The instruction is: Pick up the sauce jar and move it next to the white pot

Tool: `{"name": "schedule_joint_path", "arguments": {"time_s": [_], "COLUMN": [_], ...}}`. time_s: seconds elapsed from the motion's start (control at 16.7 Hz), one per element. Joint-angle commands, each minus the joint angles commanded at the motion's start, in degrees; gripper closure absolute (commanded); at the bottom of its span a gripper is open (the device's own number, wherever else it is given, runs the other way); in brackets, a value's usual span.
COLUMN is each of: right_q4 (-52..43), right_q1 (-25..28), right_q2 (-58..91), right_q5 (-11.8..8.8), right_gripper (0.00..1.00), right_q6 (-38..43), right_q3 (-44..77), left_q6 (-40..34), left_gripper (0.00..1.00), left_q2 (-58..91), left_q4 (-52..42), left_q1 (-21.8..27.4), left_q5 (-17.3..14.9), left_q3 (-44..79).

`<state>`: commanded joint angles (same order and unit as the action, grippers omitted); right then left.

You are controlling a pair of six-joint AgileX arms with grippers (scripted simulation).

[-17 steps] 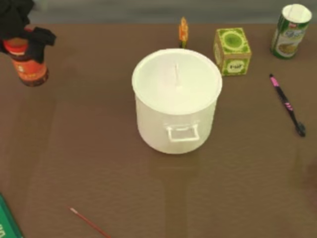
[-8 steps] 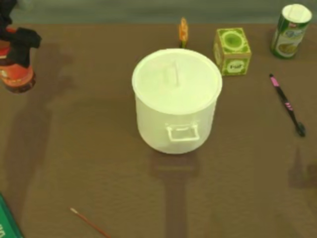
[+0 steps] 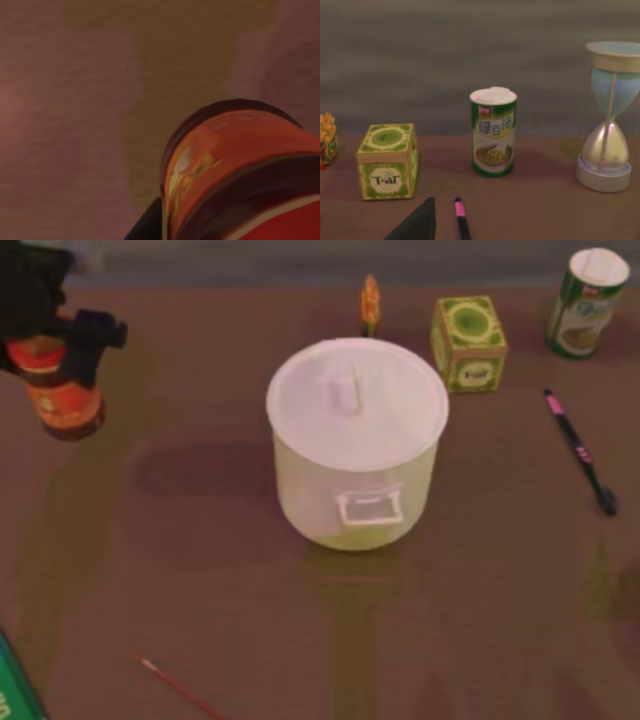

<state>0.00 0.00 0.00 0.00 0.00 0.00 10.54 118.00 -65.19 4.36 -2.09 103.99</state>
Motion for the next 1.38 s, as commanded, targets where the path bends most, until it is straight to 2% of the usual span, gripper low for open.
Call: {"name": "schedule_joint_path", "arguments": {"time_s": [0.36, 0.54, 0.96, 1.38], "right_q4": [0.0, 0.0, 0.0, 0.0], "right_q1": [0.0, 0.0, 0.0, 0.0], "right_q2": [0.0, 0.0, 0.0, 0.0], "right_q5": [0.0, 0.0, 0.0, 0.0], "right_gripper": [0.0, 0.0, 0.0, 0.0], "right_q6": [0.0, 0.0, 0.0, 0.0], "right_q3": [0.0, 0.0, 0.0, 0.0], "left_q6": [-20.9, -26.7, -27.3, -27.1], "left_gripper": [1.0, 1.0, 1.0, 1.0], "left_q2": [-2.3, -3.2, -2.7, 0.8], "left_q4": [7.3, 9.8, 10.9, 19.7], "left_q1": [9.8, 13.0, 13.3, 13.2], "left_q5": [4.1, 5.4, 5.6, 5.5], "left_q3": [-9.5, -12.7, -13.7, -18.6]}}
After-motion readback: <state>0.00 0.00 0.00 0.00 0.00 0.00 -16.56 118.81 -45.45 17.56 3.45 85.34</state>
